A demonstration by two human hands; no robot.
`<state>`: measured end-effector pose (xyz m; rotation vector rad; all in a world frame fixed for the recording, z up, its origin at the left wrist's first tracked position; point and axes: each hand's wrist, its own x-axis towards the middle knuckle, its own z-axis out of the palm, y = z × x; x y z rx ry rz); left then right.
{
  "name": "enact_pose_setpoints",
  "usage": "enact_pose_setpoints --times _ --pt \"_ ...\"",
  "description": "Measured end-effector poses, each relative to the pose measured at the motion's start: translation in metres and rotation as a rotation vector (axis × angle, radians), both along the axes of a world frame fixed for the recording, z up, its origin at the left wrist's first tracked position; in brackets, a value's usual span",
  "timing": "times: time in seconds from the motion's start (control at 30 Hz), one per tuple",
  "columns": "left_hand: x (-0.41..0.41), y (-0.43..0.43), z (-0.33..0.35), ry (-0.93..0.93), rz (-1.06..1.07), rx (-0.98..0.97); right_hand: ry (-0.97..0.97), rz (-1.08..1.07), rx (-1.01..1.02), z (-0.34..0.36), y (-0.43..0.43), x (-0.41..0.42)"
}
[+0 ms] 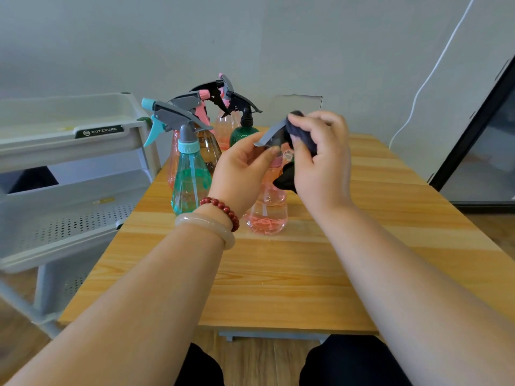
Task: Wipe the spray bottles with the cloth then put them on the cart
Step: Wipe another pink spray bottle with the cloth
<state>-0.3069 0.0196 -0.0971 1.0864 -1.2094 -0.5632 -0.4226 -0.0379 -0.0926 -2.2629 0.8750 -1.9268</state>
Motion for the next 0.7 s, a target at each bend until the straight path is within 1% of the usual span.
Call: enact_pose_setpoints --times 0.13,0.27,0.47,0.53,0.63,0.7 --pt "-0.001 0.001 0.000 -0.060 0.017 0.019 0.021 0.044 0.039 0.000 0.008 -0.011" --pt "-0.010 0.000 0.000 -0.018 0.074 0.022 0.118 0.040 -0.100 0.000 0.008 -0.007" --pt "-0.003 -0.008 -0.004 0.042 0.139 0.049 0.289 0.073 -0.134 -0.025 0.009 -0.004" --pt "-0.002 -0.007 -0.004 0.039 0.139 0.047 0.267 0.063 -0.148 -0.020 0.010 -0.004" --pt "-0.003 -0.009 -0.005 0.028 0.125 0.044 0.142 -0.015 -0.162 -0.006 0.009 0.003" --pt "-0.001 -0.009 -0.005 0.066 0.102 0.047 0.139 -0.010 -0.158 -0.007 0.011 0.010"
